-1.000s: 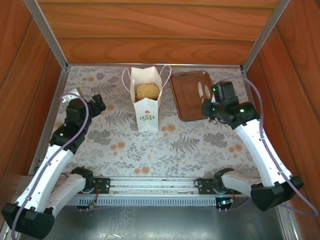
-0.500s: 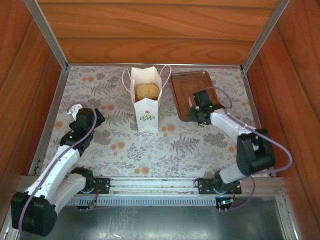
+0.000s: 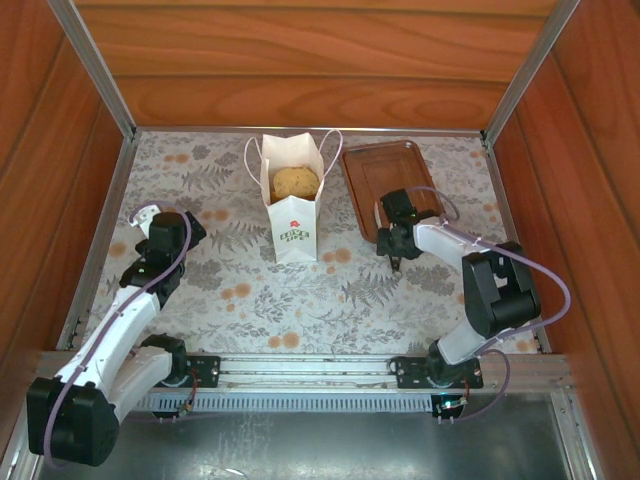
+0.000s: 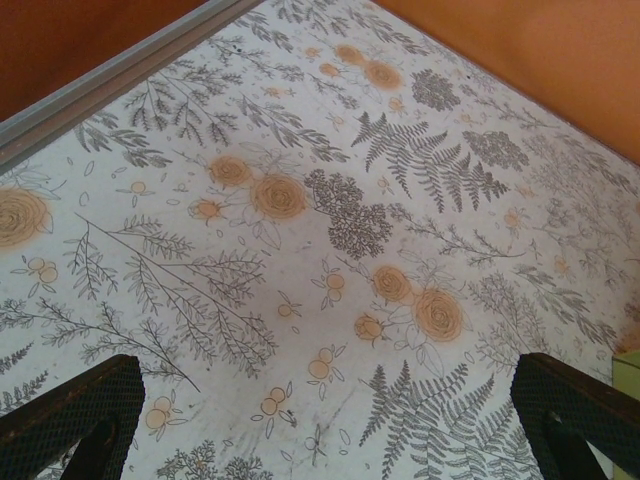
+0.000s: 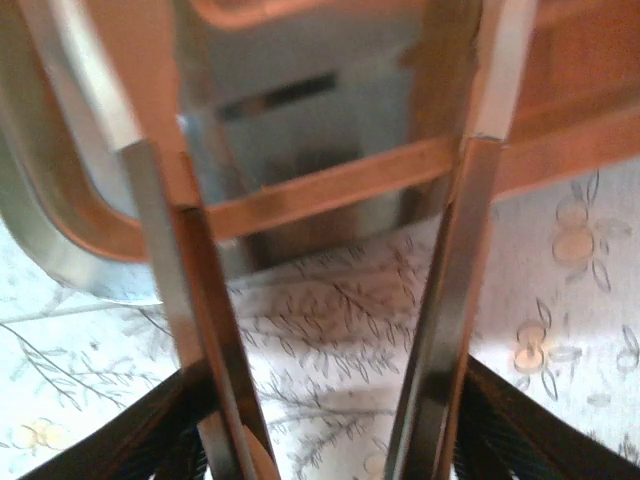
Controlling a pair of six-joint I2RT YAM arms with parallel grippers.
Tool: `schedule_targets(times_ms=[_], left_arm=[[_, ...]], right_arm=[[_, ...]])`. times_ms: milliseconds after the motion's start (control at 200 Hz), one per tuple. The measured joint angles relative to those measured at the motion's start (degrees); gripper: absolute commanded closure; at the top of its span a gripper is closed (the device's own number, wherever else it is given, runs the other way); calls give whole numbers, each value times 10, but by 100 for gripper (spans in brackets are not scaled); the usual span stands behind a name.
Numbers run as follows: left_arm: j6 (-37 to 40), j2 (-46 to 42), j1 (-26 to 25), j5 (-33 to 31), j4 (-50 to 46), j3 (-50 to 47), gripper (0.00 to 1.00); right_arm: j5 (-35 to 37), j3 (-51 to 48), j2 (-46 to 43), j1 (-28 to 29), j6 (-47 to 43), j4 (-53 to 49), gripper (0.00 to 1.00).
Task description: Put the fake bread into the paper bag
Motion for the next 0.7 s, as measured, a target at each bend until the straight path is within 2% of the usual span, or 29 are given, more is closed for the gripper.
schedule_targets(times_ms=[245,400,415,445,700], left_arm=[[0,3,8,3,9,0,0],[0,3,16,3,10,0,0],[0,3,17,3,10,0,0],[0,3,19,3,11,0,0],[0,1,28,4,11,0,0]], right_arm=[[0,-11,-19,0,20,-19,23],[5,-11,-58,0,23,-30,10],[5,-11,-62,0,22,-31,5],[7,-10,-69,0,23,-32,3],[11,-6,-84,-1,20,-46,1]])
